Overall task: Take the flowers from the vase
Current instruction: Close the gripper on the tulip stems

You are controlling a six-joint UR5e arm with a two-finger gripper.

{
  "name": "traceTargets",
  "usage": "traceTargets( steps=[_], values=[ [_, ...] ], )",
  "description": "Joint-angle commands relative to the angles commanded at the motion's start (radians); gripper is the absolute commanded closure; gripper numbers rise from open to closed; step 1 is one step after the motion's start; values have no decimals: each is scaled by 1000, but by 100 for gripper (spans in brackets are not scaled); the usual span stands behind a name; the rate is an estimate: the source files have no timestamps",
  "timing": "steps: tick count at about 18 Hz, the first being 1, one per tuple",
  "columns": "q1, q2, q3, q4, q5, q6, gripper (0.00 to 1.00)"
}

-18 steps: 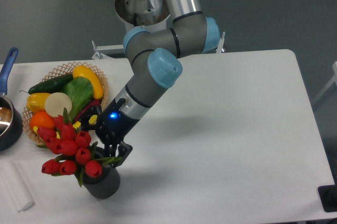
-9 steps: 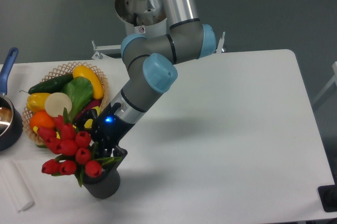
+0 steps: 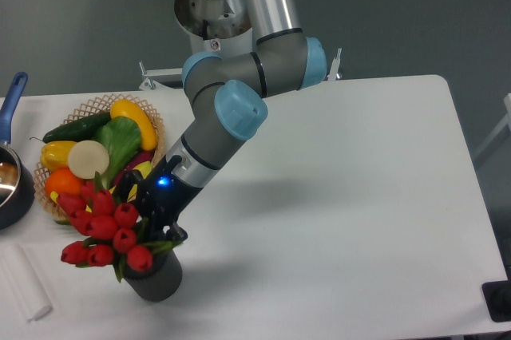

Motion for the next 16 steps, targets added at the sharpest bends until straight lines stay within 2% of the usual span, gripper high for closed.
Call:
traceTargets(
  steps=[5, 10, 16],
  values=[
    [8, 8, 11, 0, -3, -34, 61],
    [28, 28, 15, 0, -57, -51, 60],
    [61, 83, 23, -2, -98, -107, 59]
  ],
)
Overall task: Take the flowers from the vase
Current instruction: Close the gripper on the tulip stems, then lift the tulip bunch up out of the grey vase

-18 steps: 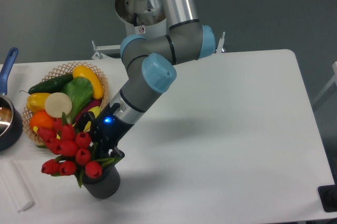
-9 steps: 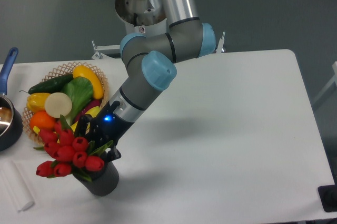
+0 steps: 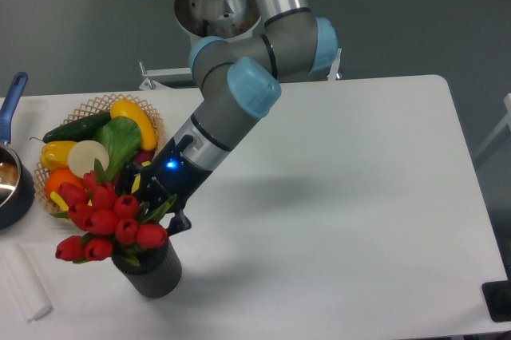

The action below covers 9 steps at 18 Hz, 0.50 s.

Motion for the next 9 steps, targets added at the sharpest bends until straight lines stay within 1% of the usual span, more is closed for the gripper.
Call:
traceTargets(
  steps=[1, 4, 6, 9],
  values=[
    [5, 9, 5, 0, -18, -20, 59],
    [20, 11, 22, 0, -74, -77, 59],
    [21, 11, 26, 0, -78, -106, 59],
    [23, 11, 63, 0, -81, -129, 60]
  ],
)
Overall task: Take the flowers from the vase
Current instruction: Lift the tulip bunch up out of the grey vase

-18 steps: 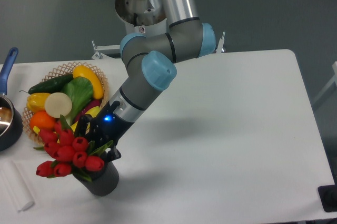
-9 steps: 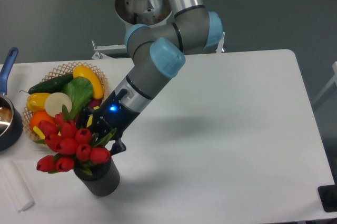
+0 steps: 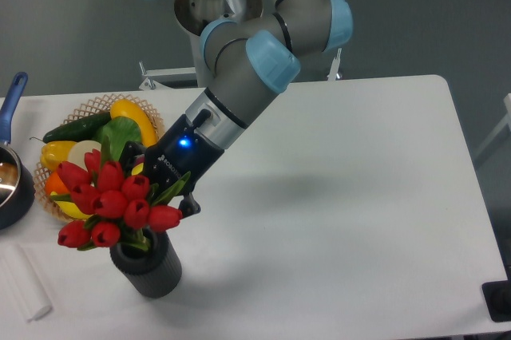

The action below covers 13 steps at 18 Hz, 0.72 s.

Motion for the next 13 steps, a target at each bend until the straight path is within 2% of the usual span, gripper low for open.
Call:
traceTargets(
  steps=[6, 10, 13],
  values=[
    [5, 8, 5, 0, -9, -48, 60],
    [28, 20, 5, 0, -78, -89, 60],
    [29, 21, 6, 0, -84, -94, 60]
  ],
)
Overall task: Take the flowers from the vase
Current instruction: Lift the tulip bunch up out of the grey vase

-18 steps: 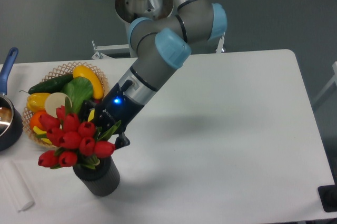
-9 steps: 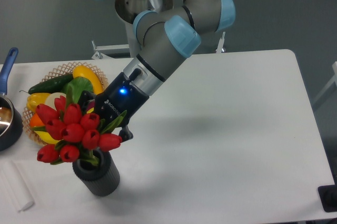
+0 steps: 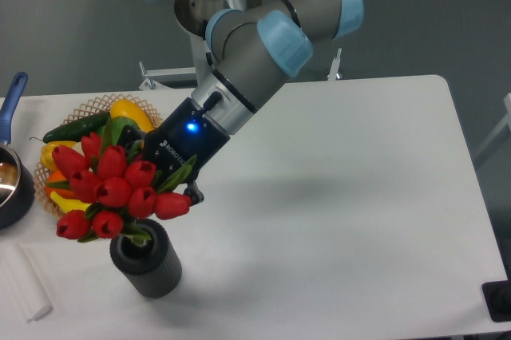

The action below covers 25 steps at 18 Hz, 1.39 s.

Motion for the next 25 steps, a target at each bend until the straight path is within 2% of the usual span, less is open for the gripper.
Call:
traceTargets(
  steps=[9, 17, 22, 25],
  values=[
    [11, 8, 60, 0, -14, -43, 60],
    [60, 8, 110, -2, -12, -107, 60],
    [98, 0, 158, -2, -12, -103, 60],
    [126, -2, 164, 0, -12, -100, 59]
  ],
)
